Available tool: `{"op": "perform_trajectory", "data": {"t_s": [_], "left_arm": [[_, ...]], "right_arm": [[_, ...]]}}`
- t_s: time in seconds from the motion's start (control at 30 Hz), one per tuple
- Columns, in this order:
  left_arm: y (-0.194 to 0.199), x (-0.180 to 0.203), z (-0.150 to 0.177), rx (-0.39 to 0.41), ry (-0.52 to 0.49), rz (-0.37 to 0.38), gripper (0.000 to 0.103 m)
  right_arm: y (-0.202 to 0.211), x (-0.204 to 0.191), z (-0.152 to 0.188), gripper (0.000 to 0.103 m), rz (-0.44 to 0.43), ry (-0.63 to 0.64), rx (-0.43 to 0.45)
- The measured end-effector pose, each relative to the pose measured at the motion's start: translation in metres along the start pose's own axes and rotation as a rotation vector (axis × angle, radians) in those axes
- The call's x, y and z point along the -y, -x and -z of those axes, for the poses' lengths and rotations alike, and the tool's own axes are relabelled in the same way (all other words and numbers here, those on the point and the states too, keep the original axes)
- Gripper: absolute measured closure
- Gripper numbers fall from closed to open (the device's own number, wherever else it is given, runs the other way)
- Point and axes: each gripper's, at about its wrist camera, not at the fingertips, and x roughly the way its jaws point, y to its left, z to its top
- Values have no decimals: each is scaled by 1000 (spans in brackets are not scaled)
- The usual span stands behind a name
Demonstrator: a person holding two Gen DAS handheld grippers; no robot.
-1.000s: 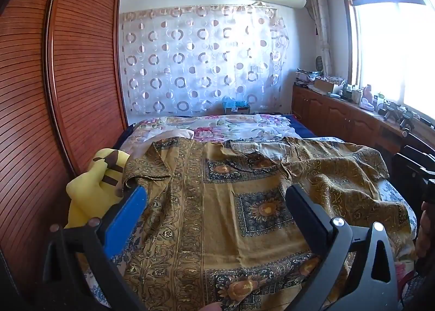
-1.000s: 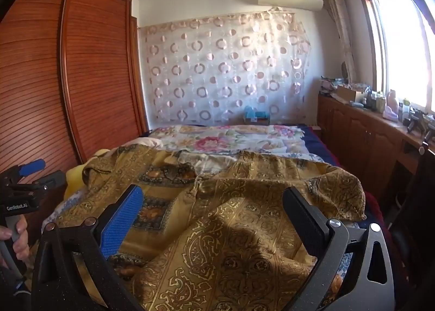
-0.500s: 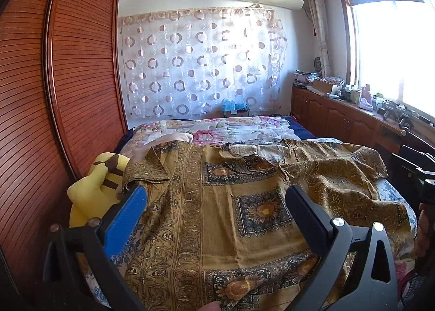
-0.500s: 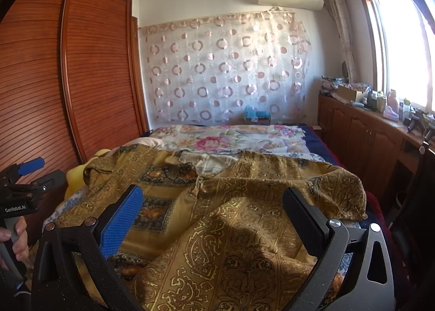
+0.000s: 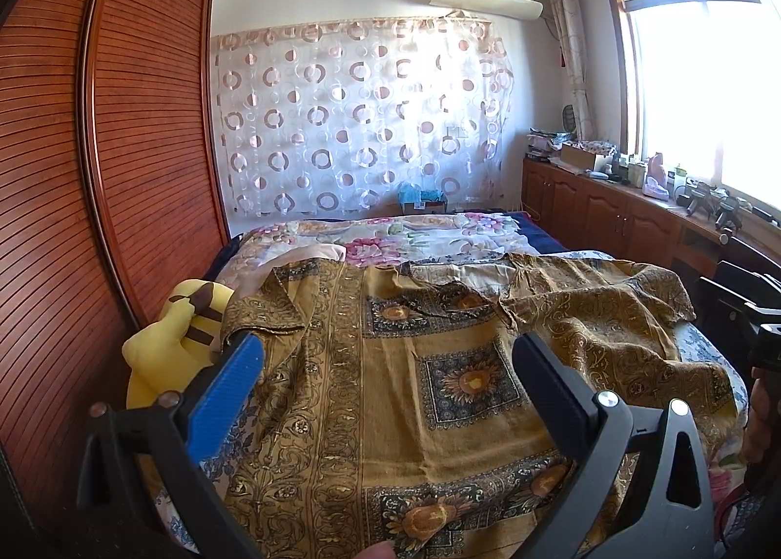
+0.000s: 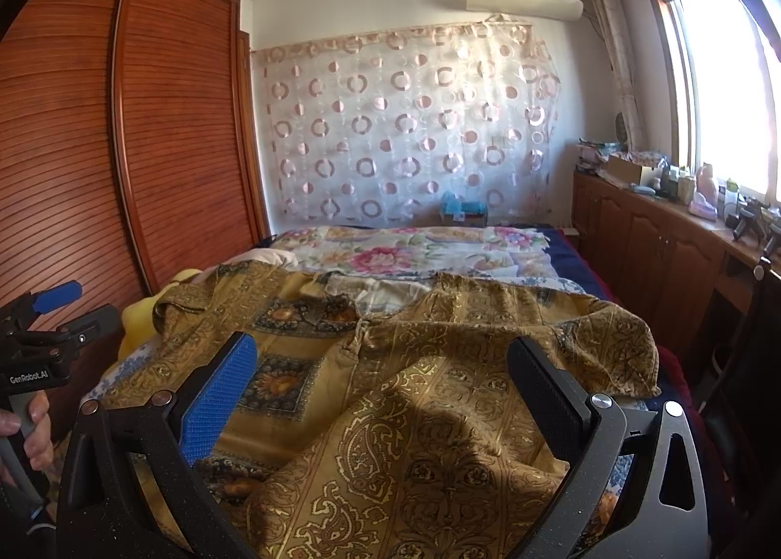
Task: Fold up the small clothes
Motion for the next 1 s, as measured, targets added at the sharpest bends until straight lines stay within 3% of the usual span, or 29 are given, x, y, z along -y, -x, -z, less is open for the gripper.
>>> {"op": "perform_trajectory", "data": {"t_s": [1.0], "left_arm": [[2,2,-2,8,-6,-1,0]], "right_arm": [[1,-1,1,0,0,1,-1]]}}
